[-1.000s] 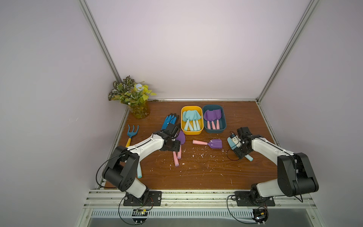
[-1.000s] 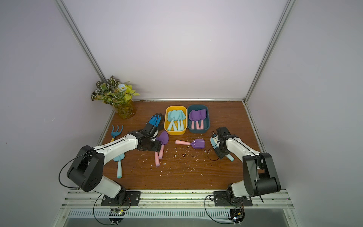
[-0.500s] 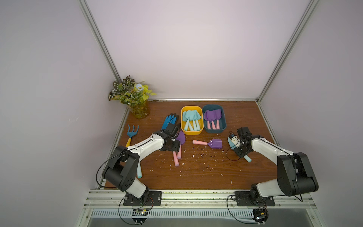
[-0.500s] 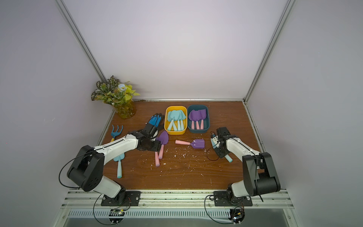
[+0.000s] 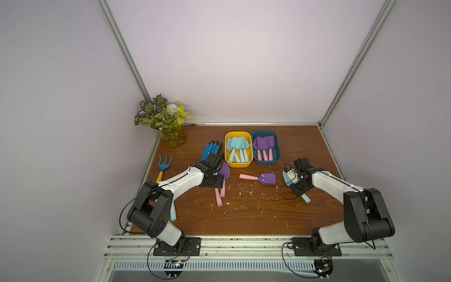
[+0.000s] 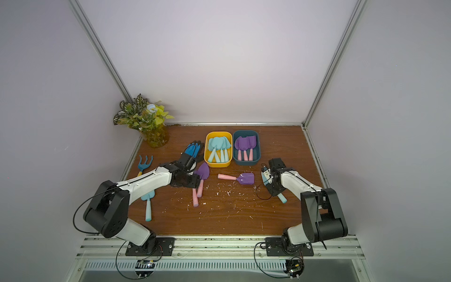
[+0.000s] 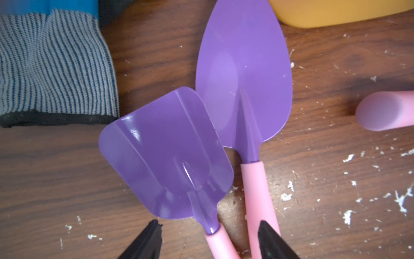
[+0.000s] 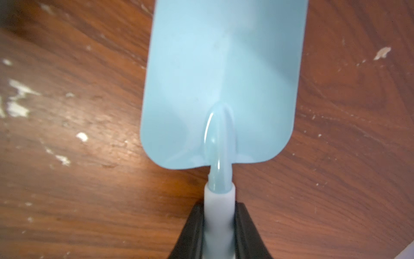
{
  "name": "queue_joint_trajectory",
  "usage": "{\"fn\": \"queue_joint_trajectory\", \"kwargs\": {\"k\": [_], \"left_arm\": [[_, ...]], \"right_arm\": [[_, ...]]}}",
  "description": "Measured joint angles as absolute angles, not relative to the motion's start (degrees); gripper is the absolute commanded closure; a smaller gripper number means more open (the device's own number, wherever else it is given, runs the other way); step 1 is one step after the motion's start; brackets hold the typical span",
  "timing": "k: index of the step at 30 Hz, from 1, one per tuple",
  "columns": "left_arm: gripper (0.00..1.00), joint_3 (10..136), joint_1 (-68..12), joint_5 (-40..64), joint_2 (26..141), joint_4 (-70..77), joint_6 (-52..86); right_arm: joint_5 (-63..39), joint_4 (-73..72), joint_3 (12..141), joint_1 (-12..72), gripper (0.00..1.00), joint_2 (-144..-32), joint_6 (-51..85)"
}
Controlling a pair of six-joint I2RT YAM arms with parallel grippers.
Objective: Sort the small shovels by color and place them into the storage box
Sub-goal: Pick up the shovel from the center of the board.
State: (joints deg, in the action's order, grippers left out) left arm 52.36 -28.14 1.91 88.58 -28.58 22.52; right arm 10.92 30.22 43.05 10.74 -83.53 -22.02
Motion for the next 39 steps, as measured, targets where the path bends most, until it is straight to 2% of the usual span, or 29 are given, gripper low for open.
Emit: {"fn": "queue_joint_trajectory", "kwargs": {"k": [3,9,17,29,39], "left_arm": [[0.3,52.4,-28.1,1.5,88.6,-28.9,22.5],[0.3,54.0,-28.1,0.3,87.4,-31.1,22.9],[0.3,57.8,-28.1,-1.5,84.1,-33.7,25.1],[0.3,62.9,-28.1,-5.2,76.6,-37.6,31.3],[0.3,66.2,-28.1,-7.6,74.4,-40.8,36.2]], "right_arm": [[12.2,30.7,43.0,10.7,1.0,-81.8,-21.7],[14.4,31.6,44.0,10.7,1.0,-75.7,-21.1],[14.9,34.0,53.2,10.7,1.0,-75.1,-17.1],[10.6,44.0,79.2,11.2,1.0,-86.0,-0.9],[0.8,49.6,94.4,16.5,1.0,-92.9,14.2]]}}
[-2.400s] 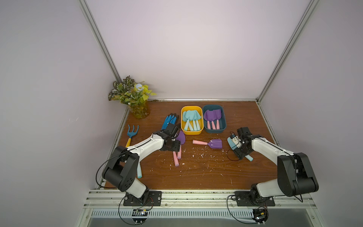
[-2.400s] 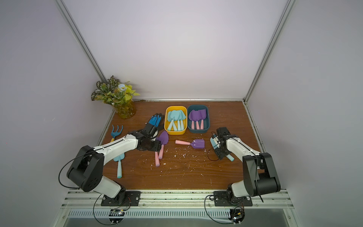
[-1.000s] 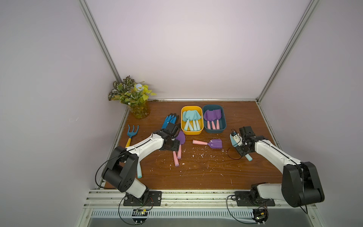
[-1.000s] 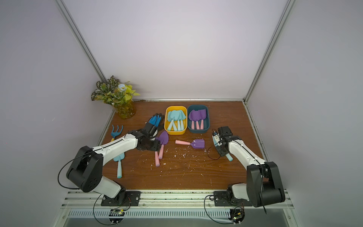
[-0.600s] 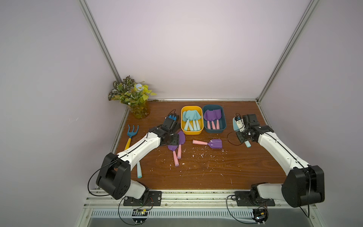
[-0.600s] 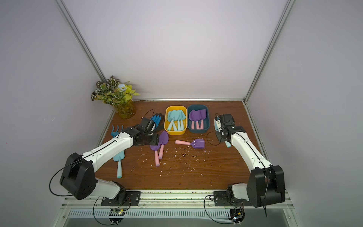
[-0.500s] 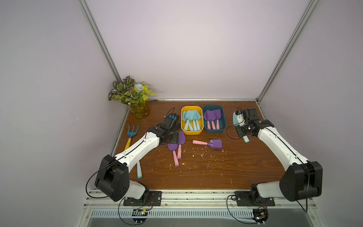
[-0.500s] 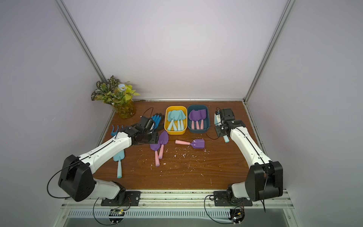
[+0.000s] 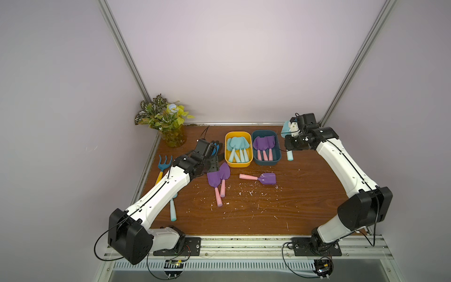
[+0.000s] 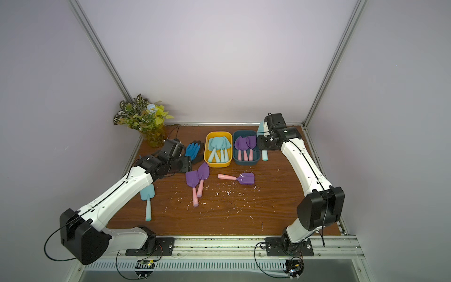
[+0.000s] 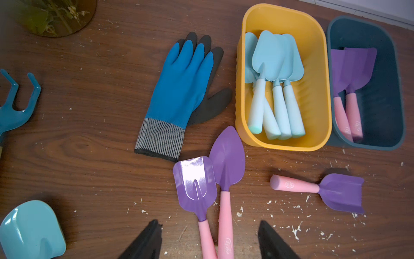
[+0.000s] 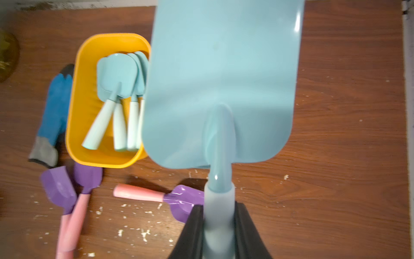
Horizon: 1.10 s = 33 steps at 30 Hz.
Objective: Sort the small shovels by color and place them into the storage box
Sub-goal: Pick up the shovel from the center of the board, then place the shovel in the storage box.
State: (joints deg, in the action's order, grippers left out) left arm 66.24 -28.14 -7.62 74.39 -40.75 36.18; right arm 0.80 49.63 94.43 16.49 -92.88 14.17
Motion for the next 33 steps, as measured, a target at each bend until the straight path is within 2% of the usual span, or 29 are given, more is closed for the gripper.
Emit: {"fn": "queue_joint_trajectory", "kwargs": {"k": [13,24,33], "left_arm": [[0.28,69.5,-28.1,-10.7,75.7,-43.2,36.9],[0.26,69.5,-27.7,-14.5,76.6,-43.6,34.1],[0.25,68.5,-27.7,-15.9,76.5,-43.7,32.5]], "right_arm": [[-7.1,48.1,109.5,28.0,1.0,-110.4,29.3],[-7.0,49.3,139.4,34.7,1.0,-135.7,35.2],[-3.0,50.6,142.1,35.0,1.0,-143.6,37.4]]}}
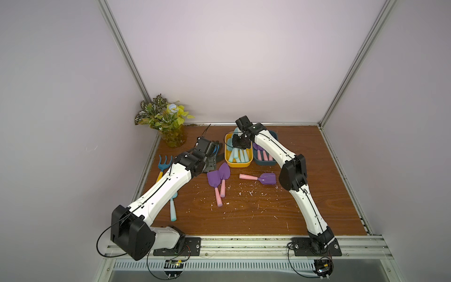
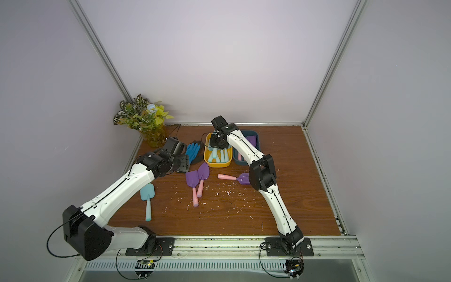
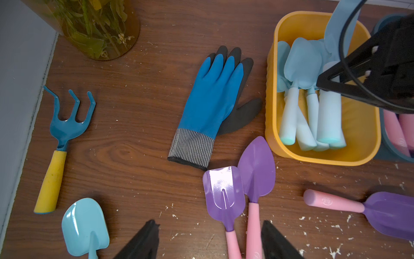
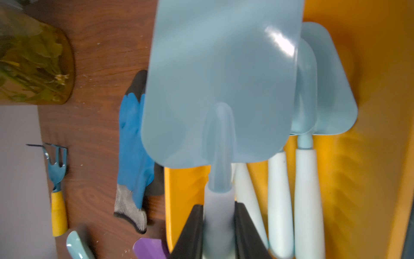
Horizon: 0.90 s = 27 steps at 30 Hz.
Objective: Sort the small shovels by color and place them into the storage box
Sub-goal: Place the shovel in the storage box.
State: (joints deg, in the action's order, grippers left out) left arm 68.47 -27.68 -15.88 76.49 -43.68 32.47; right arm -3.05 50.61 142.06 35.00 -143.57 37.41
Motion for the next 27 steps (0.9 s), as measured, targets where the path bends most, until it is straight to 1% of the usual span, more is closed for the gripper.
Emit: {"fn": "queue_joint_trajectory", "kwargs": {"k": [11,27], "left_arm": [[0.25,68.2,-27.7,-16.8,76.2,-43.7,32.1],[0.25,67.5,-27.6,-16.8,75.4,-43.7,32.1]], "right_arm": [[1.1,51.3,142.5,34.8,1.0,-146.3,37.2],[2.3,51.9,142.9,34.8,0.99,-148.3,36.8]]}}
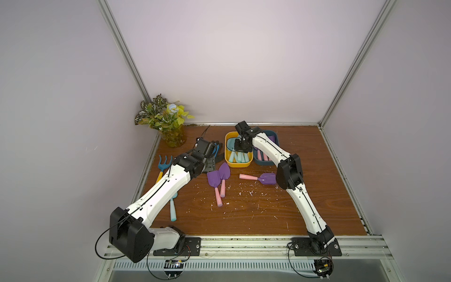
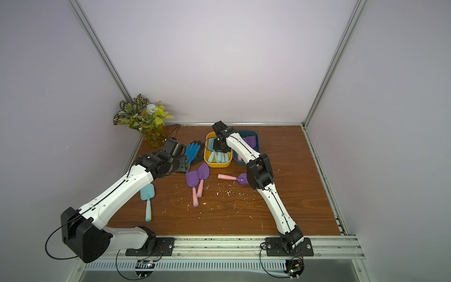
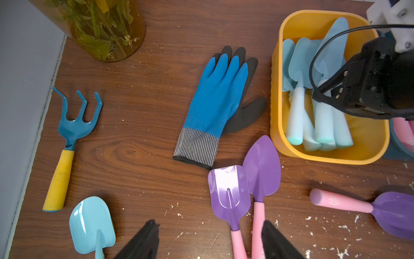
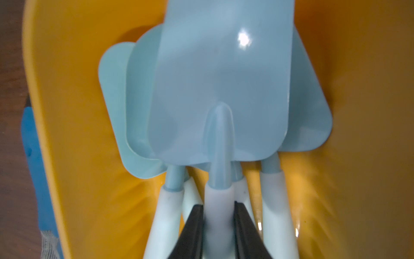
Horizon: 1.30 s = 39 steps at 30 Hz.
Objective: Sort the small shovels by color and place them into the storage box
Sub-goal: Place the shovel in the storage box.
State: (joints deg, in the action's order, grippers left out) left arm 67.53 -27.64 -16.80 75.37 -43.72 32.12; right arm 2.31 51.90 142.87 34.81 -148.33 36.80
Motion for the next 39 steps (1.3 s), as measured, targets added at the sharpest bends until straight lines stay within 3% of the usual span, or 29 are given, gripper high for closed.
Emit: {"fn": "queue_joint_trajectory", "kwargs": {"k": [18,29,39], "left_arm": [[0.25,67.2,-27.6,-16.8,73.5,-43.8,32.1],[0.25,67.2,-27.6,-16.8,72.4,-43.8,32.1],[0.25,66.5,-27.6,-16.8,71.1,-44.0,32.3]], "right_arm": [[2.3,51.9,143.0,34.9,0.82,-148.7,36.7],[2.3,51.9,143.0,34.9,0.66,-148.7,36.2],[2.3,51.6,143.0,34.7,0.61,-148.6,35.5]]}}
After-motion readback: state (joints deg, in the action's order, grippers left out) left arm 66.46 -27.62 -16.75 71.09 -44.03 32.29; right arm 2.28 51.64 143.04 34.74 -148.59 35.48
